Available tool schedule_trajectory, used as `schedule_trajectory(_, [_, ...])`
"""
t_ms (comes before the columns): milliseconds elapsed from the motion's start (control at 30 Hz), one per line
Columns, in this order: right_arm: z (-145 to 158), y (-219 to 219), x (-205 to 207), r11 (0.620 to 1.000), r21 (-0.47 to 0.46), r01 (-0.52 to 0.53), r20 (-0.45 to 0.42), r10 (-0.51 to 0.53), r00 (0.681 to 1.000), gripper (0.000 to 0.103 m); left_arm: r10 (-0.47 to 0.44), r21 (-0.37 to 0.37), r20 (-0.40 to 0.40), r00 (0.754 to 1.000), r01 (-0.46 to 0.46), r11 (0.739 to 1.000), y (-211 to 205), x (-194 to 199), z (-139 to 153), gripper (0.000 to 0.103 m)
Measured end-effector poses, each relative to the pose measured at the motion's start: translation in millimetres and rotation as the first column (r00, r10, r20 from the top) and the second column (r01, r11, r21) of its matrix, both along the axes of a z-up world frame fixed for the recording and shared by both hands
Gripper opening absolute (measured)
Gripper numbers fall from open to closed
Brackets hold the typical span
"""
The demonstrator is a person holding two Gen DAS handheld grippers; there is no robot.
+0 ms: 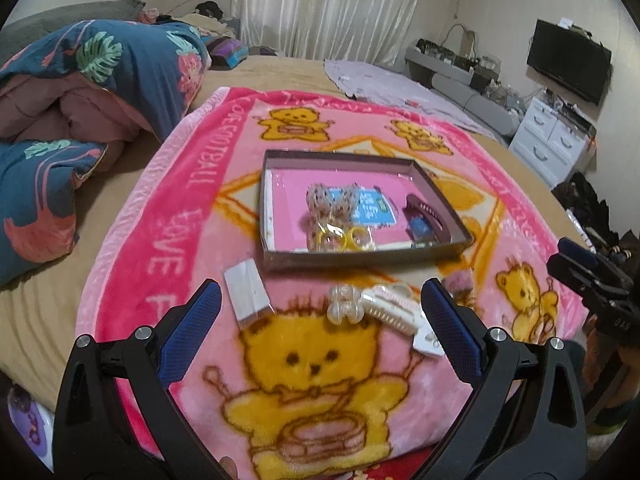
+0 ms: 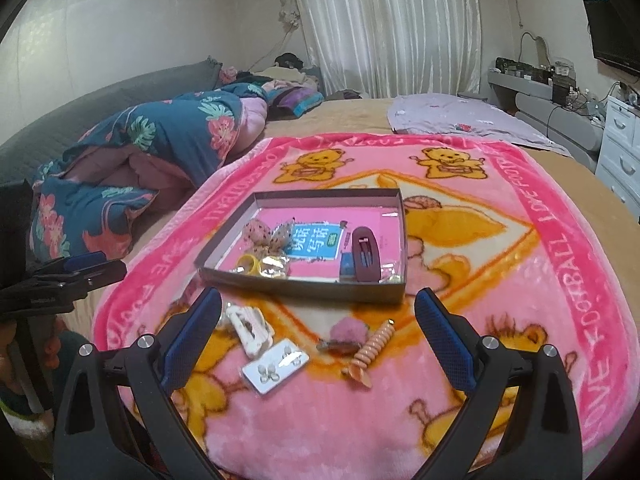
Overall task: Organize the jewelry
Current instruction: 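Withdraw both grippers from the box lid, then grasp the clear double-ball hair clip with left gripper while right grasps the pearl earring card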
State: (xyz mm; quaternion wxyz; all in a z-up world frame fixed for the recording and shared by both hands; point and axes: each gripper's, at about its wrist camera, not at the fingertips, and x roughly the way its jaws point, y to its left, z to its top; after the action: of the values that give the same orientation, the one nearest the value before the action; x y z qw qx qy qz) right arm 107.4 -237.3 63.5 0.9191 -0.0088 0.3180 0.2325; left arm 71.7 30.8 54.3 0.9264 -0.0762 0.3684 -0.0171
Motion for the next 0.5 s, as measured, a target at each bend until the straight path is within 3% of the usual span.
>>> schedule_trajectory(500, [-30,-2,-23,0.997,-0.069,-0.036,-0.054,0.032,0.998,0.097,-0.023,0.046,-0.09,0.996,0.027,0.999,-10,-11,-34,0.093])
